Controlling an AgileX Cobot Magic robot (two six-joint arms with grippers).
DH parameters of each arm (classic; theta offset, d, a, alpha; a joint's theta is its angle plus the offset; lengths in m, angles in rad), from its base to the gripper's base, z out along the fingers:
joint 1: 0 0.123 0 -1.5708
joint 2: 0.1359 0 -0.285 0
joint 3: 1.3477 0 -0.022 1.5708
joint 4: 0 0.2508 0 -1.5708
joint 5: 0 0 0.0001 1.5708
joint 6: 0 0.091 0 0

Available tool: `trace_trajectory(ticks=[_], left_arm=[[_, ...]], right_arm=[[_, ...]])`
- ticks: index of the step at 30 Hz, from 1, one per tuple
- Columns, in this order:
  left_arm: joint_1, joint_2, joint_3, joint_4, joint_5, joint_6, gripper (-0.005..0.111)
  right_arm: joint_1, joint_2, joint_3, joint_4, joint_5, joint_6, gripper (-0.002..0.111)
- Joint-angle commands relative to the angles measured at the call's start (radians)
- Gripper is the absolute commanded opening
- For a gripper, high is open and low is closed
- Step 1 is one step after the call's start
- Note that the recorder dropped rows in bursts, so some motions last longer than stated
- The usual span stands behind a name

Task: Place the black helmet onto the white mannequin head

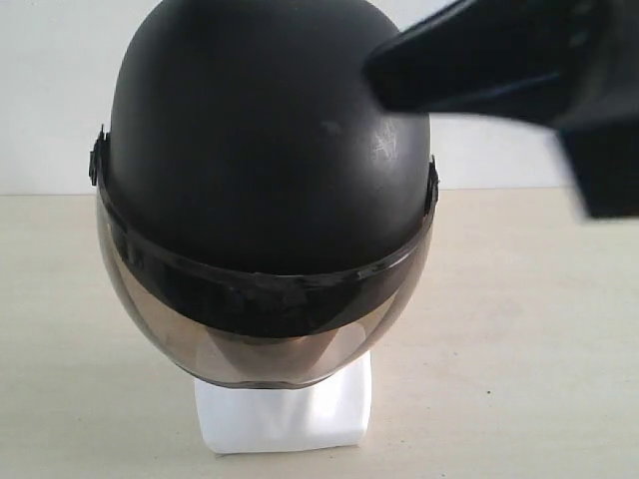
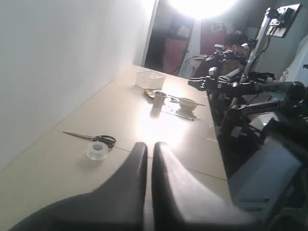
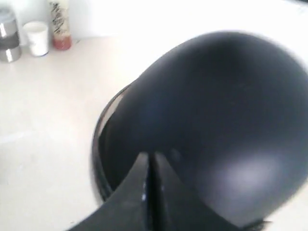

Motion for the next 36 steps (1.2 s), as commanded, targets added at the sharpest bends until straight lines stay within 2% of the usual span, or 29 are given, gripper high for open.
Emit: trace_trajectory(ticks=[1,4,7,9,12,15,18,23,29,36], left_arm=[[0.097,-0.116,0.006,0.066,-0.002,-0.037,0.004],[0.205,-0.247,0.018,0.107,0.015,-0.103,0.004],[0.315,-0.424,0.115,0.107,0.059,-0.103,0.004],[0.377,-0.556,0.251,0.107,0.142,-0.103,0.004],[0.420,-0.719,0.460,0.107,0.272,-0.100,0.004],[0.436,-0.889,0.668,0.107,0.414,-0.086,0.004],[0.436,-1.045,0.841,0.107,0.542,-0.062,0.004],[0.436,-1.273,1.043,0.107,0.667,-0.060,0.004],[0.436,-1.475,1.150,0.107,0.694,-0.060,0.004],[0.436,-1.582,1.157,0.107,0.690,-0.060,0.004]], right_arm=[[-0.001,-0.196,-0.002,-0.405,-0.007,0.300,0.000],[-0.001,-0.311,-0.002,-0.795,0.073,0.663,0.000],[-0.001,-0.424,0.065,-1.057,0.177,0.957,0.000],[-0.001,-0.513,0.189,-1.141,0.184,1.095,0.000],[-0.001,-0.635,0.352,-1.143,0.108,1.210,0.000],[-0.001,-0.733,0.466,-1.153,0.039,1.222,0.000],[-0.001,-0.806,0.538,-1.158,0.044,1.231,0.000],[-0.001,-0.875,0.573,-1.144,0.065,1.268,0.000],[-0.001,-0.885,0.573,-1.148,0.065,1.268,0.000],[-0.001,-0.885,0.573,-1.148,0.065,1.268,0.000]])
